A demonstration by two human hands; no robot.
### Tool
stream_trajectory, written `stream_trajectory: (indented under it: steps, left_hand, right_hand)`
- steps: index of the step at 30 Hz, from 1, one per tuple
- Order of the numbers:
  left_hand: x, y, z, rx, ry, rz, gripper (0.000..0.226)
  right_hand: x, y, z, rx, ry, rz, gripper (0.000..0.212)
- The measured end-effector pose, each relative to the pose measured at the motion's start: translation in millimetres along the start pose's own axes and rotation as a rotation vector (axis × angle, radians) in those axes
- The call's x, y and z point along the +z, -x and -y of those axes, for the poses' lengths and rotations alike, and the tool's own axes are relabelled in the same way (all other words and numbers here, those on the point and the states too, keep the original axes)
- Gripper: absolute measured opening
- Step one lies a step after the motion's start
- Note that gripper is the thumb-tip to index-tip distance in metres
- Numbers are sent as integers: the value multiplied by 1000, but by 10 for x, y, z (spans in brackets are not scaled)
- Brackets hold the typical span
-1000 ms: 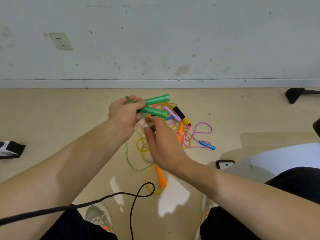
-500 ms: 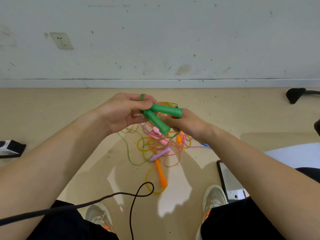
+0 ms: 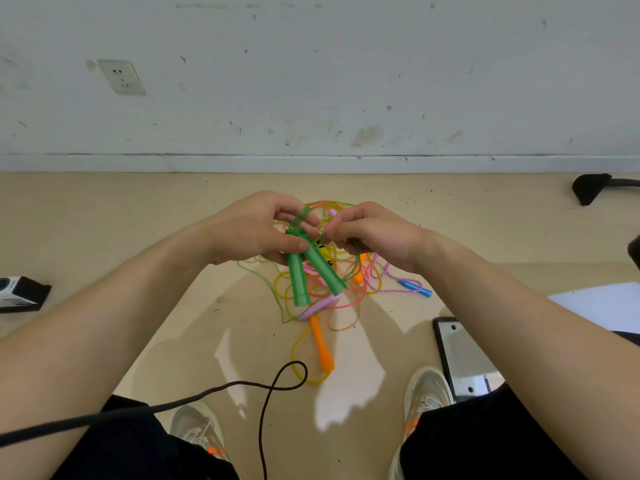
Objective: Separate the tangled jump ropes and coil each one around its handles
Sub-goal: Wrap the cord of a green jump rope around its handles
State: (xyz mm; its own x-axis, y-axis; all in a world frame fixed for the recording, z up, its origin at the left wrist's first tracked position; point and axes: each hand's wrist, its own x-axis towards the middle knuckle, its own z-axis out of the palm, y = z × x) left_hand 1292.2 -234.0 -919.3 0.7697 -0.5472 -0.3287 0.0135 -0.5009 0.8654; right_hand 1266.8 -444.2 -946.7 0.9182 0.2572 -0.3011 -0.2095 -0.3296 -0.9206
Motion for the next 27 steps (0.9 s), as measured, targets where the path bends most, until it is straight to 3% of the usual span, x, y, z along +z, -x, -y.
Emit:
stream_trajectory:
  steps: [5, 11, 16, 21, 27]
  left_hand:
    - [-38, -13, -6, 81, -111, -23, 38]
    - [-16, -48, 42, 128, -331, -36, 40]
    - [-49, -76, 124, 122, -465, -79, 40]
    - [-51, -110, 133, 126, -494, -178, 34]
    - [-30, -168, 157, 116, -479, -420, 33]
  right_hand:
    - [3, 14, 10, -13, -2, -55, 27]
    - [42, 34, -46, -27, 479, 43, 38]
    - [-13, 39, -64, -31, 649, 85, 35]
    - [-66, 48, -30, -50, 548, 47, 31]
    - [41, 125, 121, -143, 277, 22, 23]
